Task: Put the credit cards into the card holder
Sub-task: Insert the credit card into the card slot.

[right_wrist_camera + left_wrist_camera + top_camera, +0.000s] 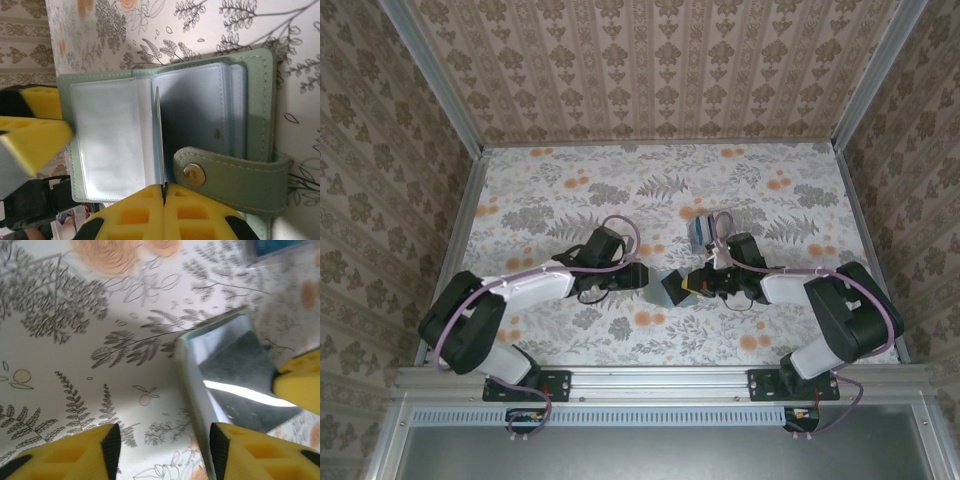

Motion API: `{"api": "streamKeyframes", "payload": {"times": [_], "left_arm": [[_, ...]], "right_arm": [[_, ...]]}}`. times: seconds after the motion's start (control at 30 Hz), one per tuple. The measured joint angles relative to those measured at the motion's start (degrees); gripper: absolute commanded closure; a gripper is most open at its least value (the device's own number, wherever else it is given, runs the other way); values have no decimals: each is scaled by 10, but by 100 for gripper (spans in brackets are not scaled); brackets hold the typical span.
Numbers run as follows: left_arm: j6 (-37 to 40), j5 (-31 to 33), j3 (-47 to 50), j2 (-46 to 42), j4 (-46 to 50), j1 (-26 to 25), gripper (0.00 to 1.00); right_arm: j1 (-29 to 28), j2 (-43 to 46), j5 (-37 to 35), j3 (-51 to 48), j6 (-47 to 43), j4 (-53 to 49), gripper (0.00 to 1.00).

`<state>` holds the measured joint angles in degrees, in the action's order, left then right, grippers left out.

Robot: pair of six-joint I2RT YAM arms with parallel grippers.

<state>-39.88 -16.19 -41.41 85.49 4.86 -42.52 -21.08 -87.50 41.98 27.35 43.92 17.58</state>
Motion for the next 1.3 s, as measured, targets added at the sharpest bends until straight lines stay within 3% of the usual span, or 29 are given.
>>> {"api": "streamKeyframes", "payload": {"times": [0.13,0.4,0.9,1.3], "left_arm": [[-5,10,0,29,14,0,77],[-5,33,0,38,33,0,86],[9,36,-6,55,33,2,90],[21,34,-6,63,13,2,92]], "right_arm": [[-2,-13,6,-1,11,21,100],[-13,-39,18,-2,26,55,100],[-29,-77,17,3,35,77,100],[-79,-91,-52,7,88,137,100]]}}
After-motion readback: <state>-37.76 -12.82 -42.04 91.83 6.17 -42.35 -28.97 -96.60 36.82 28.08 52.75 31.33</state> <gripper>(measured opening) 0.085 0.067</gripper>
